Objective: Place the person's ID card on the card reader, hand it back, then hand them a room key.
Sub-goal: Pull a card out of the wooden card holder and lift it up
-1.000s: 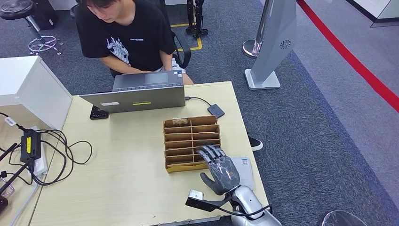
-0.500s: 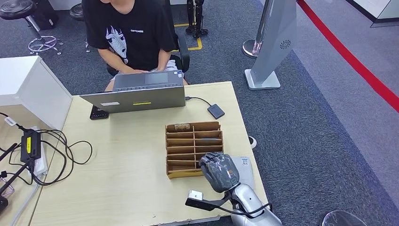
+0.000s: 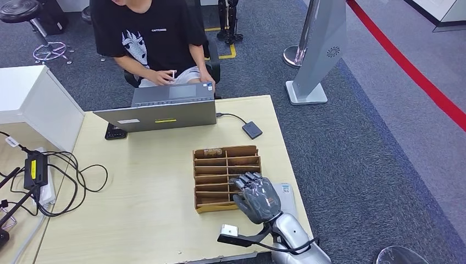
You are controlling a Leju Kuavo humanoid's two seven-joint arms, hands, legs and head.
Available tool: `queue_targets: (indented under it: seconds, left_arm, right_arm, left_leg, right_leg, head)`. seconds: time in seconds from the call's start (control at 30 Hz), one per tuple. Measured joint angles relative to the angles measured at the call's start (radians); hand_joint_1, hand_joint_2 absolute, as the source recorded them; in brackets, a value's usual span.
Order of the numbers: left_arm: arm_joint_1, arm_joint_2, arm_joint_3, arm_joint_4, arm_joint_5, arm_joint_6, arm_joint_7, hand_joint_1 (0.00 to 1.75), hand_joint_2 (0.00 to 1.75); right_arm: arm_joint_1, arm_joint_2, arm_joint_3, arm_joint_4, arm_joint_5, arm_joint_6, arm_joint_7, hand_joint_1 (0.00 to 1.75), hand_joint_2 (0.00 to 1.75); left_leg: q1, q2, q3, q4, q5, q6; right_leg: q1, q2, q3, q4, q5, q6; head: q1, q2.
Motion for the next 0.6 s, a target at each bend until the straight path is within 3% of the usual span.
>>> queue_targets:
  seconds: [0.07,0.1,0.6]
  left_arm:
    - [0.000,0.000,0.000,0.000,-0.001,-0.001,0.000,0.00,1.75]
    - [0.000,0.000,0.000,0.000,-0.001,-0.001,0.000,0.00,1.75]
    - [0.000,0.000,0.000,0.000,-0.002,-0.001,0.000,0.00,1.75]
  right_arm:
    - [0.004,0.002,-0.011,-0.021,0.003,0.000,-0.005,0.02,1.75]
    - [0.006,0.002,-0.015,-0.031,0.003,0.000,-0.006,0.00,1.75]
    - [0.044,-0.012,-0.054,-0.150,-0.043,0.000,0.002,0.00,1.75]
  left_leg:
    - [0.000,0.000,0.000,0.000,0.000,0.000]
    - [0.000,0.000,0.000,0.000,0.000,0.000]
    - [0.000,0.000,0.000,0.000,0.000,0.000]
  right_leg:
    - [0.000,0.000,0.000,0.000,0.000,0.000]
    - [0.000,0.000,0.000,0.000,0.000,0.000]
    - [0.000,0.000,0.000,0.000,0.000,0.000]
  head:
    - [0.000,0.000]
    - [0.000,0.000]
    - [0.000,0.000]
